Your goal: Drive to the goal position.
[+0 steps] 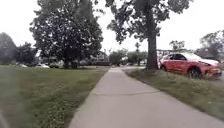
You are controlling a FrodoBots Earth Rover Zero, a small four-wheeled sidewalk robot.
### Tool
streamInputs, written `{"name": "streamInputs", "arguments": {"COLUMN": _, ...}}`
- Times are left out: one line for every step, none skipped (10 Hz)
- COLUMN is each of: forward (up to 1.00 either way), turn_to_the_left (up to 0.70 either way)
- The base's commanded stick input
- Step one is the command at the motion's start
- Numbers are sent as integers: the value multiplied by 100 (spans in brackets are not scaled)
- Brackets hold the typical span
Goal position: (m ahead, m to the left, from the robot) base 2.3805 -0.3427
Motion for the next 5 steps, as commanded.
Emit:
{"name": "streamInputs", "arguments": {"forward": 70, "turn_to_the_left": 0}}
{"name": "streamInputs", "arguments": {"forward": 70, "turn_to_the_left": 0}}
{"name": "streamInputs", "arguments": {"forward": 70, "turn_to_the_left": 0}}
{"name": "streamInputs", "arguments": {"forward": 70, "turn_to_the_left": 0}}
{"name": "streamInputs", "arguments": {"forward": 70, "turn_to_the_left": 0}}
